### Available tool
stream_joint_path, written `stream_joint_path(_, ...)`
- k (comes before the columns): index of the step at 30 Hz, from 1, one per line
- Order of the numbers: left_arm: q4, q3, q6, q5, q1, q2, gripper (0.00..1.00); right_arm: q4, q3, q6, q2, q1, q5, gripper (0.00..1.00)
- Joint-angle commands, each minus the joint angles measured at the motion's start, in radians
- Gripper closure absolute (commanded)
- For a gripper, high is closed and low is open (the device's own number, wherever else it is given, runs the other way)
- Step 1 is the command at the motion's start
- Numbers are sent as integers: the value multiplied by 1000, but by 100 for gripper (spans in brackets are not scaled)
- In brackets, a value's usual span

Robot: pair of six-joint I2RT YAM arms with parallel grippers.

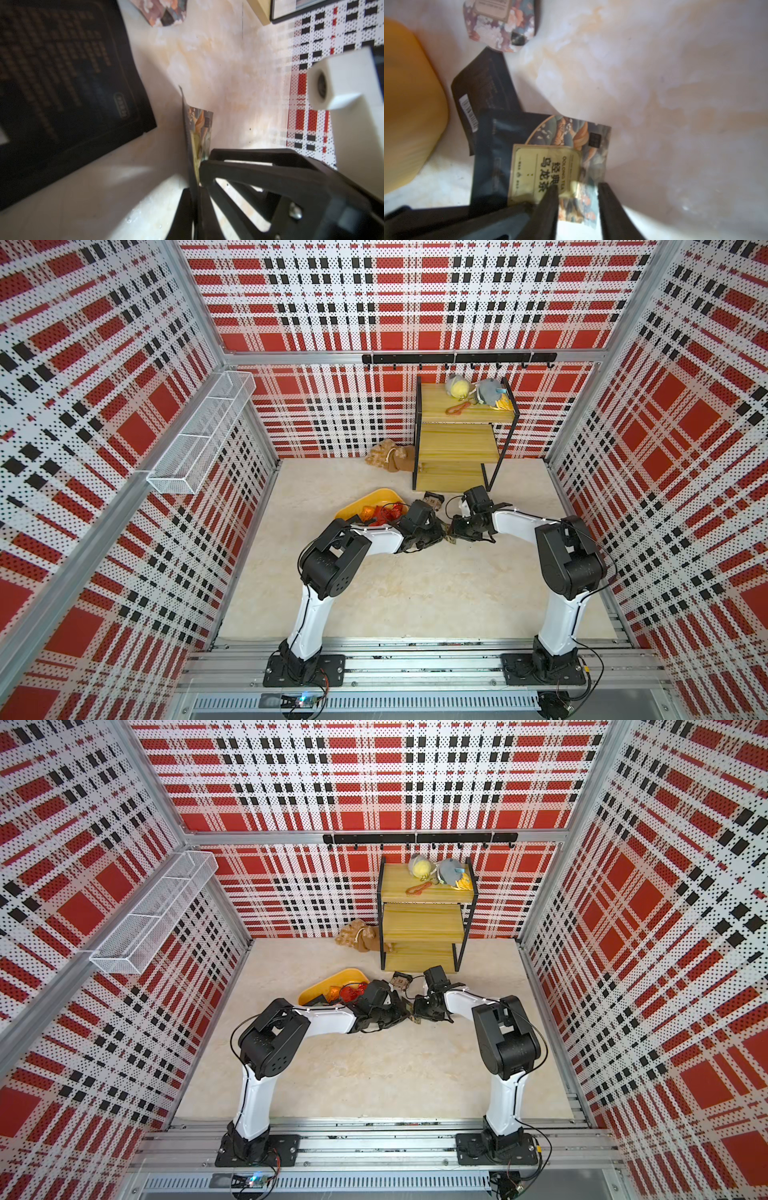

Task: Put the tea bags into the storage box
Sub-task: Pick up the tea bag from the center of the board, then place the tea bag in the storage box.

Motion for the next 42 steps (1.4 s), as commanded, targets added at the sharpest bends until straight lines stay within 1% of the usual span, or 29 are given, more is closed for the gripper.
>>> stream_joint_path(1,-11,12,26,-6,-7,-28,100,-82,-29,6,-15,-9,52,45)
stream_joint_path(2,-15,14,29,-5,-7,-30,100,-86,-28,38,-28,-11,54,43)
stream_joint_path(7,-18,8,38,-6,-5,-76,100,-52,-55,85,-105,-24,58,33)
stream_joint_path(9,-30,4,45,-14,-1,-116,100,-25,-73,101,-128,-24,70,28)
stream_joint_path(13,-69,-16,66,-32,36,-221,100,31,-79,116,-133,-23,74,23)
stream_joint_path(16,-109,-36,89,-42,76,-300,100,73,-65,127,-112,-25,74,23)
stream_joint_path(20,-157,-80,117,-58,145,-407,100,87,13,136,-44,-24,50,23)
stream_joint_path(27,-207,-210,154,-84,273,-554,100,141,122,217,69,-25,-29,25)
stream_joint_path(30,-237,-259,184,-103,319,-583,100,159,156,247,111,-24,-40,27)
stream_joint_path(34,-243,-323,206,-100,375,-596,100,167,208,284,164,-25,-56,29)
stream_joint_path(41,-243,-374,224,-104,431,-609,100,185,246,333,227,-23,-89,33)
stream_joint_path(42,-243,-376,227,-100,435,-609,96,190,246,335,231,-23,-91,34)
